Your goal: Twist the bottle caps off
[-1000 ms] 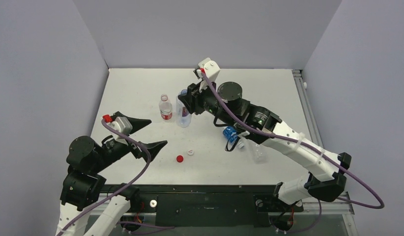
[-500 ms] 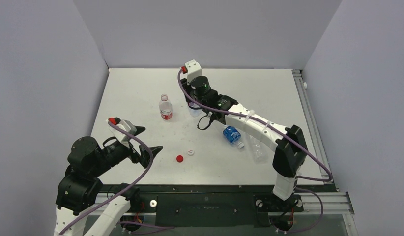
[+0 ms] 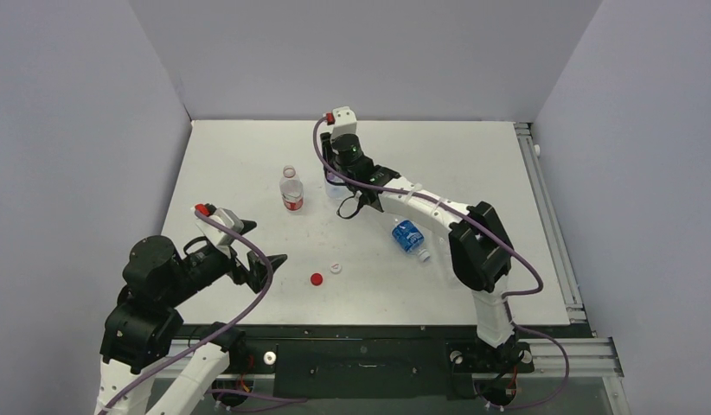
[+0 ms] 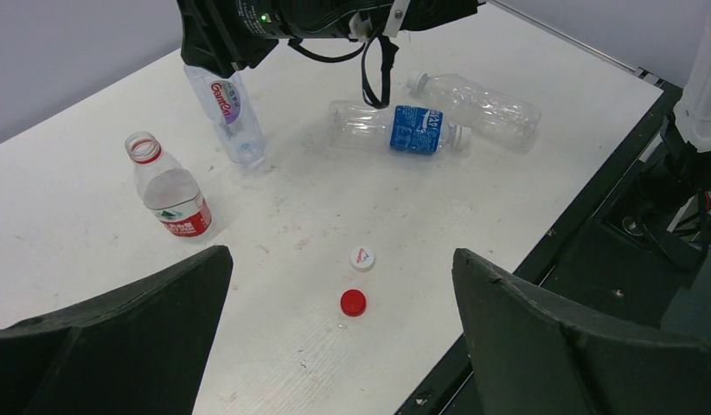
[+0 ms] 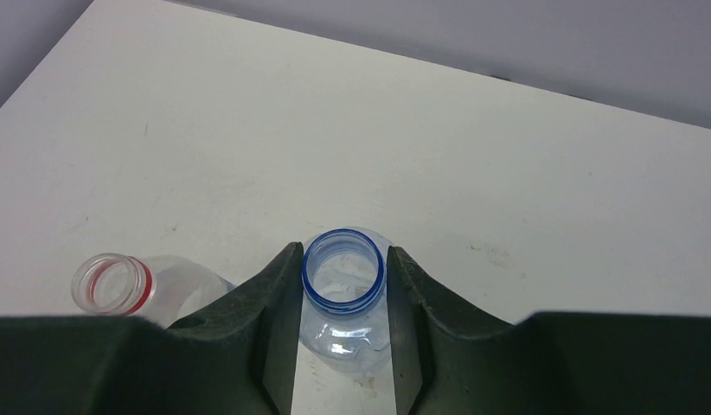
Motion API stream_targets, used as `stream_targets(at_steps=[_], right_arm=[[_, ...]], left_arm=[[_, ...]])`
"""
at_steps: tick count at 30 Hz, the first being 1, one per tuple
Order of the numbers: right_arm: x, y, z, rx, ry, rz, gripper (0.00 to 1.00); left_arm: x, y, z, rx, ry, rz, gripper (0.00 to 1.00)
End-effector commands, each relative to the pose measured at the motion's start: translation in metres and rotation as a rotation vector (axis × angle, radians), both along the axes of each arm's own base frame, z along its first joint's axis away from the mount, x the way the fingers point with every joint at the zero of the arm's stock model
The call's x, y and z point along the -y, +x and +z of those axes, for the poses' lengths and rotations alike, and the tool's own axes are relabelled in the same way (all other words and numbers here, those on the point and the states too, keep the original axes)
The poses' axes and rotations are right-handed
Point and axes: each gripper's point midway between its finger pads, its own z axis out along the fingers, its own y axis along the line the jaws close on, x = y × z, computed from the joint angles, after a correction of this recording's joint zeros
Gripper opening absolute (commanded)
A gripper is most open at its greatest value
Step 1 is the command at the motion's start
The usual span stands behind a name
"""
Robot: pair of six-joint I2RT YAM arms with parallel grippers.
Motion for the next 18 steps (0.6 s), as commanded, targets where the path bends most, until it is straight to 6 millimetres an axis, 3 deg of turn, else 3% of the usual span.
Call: stream_targets(at_steps=[1,9,13,18], right_arm=[[-0.005,0.019,0.028,0.074,0.111,-0.048,0.0],[-0.006,0.023,-0.007,0.027,0.061,-0.054,0.0],[-0.005,0.022,-0.015,0.012,0.057,-0.058,0.02],[-0.003,0.017,-0.014,0.013,0.068,-0.054,0.3]], left_arm=[[-0.001,0.008,0.019,0.071,-0.008,0.014,0.97],[0.003,0.012,0.025,0.089,-0.032,0.008,0.96],[0.003,0.012,0.027,0.093,-0.037,0.006,0.97],[0.002,0.01,0.029,0.104,-0.037,0.009,0.96]])
